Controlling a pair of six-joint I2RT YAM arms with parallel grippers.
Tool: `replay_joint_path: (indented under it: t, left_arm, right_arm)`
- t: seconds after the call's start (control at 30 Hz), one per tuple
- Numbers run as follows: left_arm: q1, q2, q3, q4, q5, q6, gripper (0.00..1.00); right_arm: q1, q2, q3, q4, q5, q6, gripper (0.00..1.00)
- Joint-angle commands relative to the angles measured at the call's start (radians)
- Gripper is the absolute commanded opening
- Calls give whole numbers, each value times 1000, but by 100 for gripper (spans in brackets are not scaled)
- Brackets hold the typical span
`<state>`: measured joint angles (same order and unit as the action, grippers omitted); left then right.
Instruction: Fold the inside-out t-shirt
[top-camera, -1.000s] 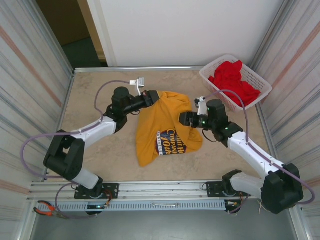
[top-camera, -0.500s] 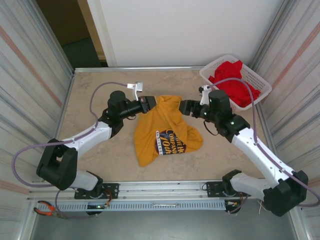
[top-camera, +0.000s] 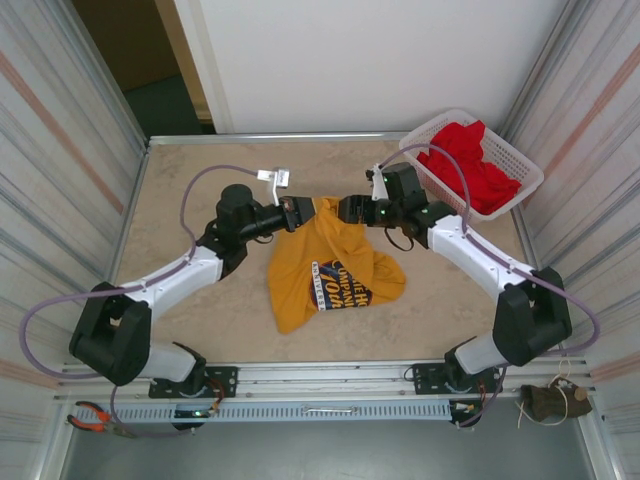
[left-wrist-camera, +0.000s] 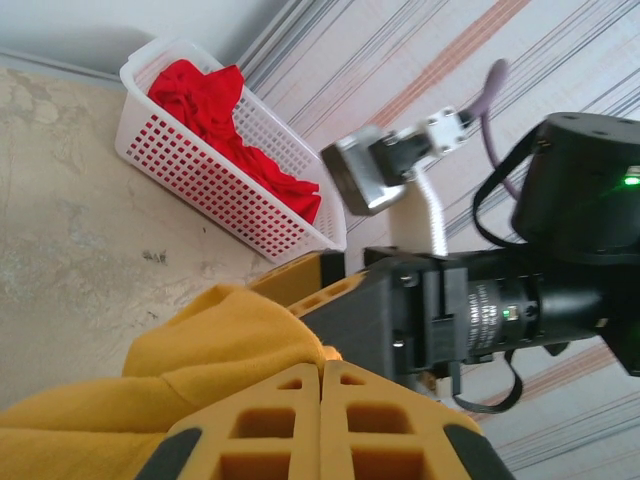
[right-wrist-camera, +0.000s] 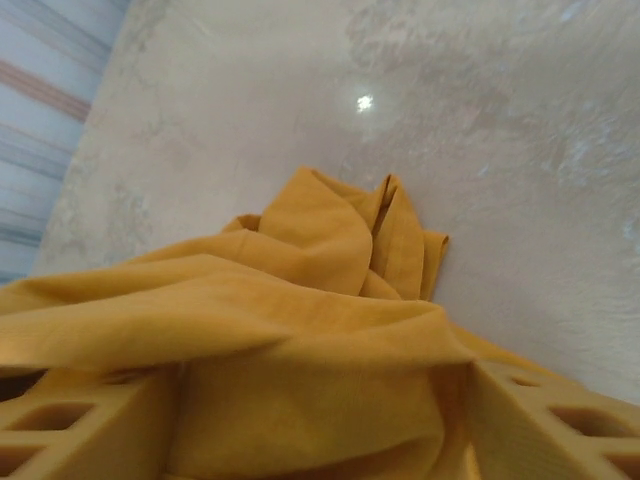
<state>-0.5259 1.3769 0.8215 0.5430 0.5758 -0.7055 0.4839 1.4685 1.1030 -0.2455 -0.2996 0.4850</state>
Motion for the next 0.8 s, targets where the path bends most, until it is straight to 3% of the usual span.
replay_joint_path:
  t: [0.0, 0.03, 0.1, 0.47, 0.67, 0.77]
  left_arm:
    - [-3, -44, -6, -8, -16, 33, 0]
    - [-3, -45, -11, -10, -26, 34, 0]
    - [0, -48, -24, -21, -38, 40, 0]
    - [41, -62, -153, -74, -196, 64, 0]
    - [74, -119, -119, -190, -192, 164, 38]
    - [72, -187, -76, -290, -189, 262, 48]
  right_arm:
    - [-4, 9, -20, 74, -103, 20, 45]
    - [-9, 7, -24, 86, -121, 27, 25]
    - [-29, -7, -19, 101, -159, 42, 0]
    - [-80, -219, -53, 326, -500, 141, 0]
    - [-85, -258, -94, 300, -559, 102, 0]
    - [-89, -251, -98, 262, -557, 75, 0]
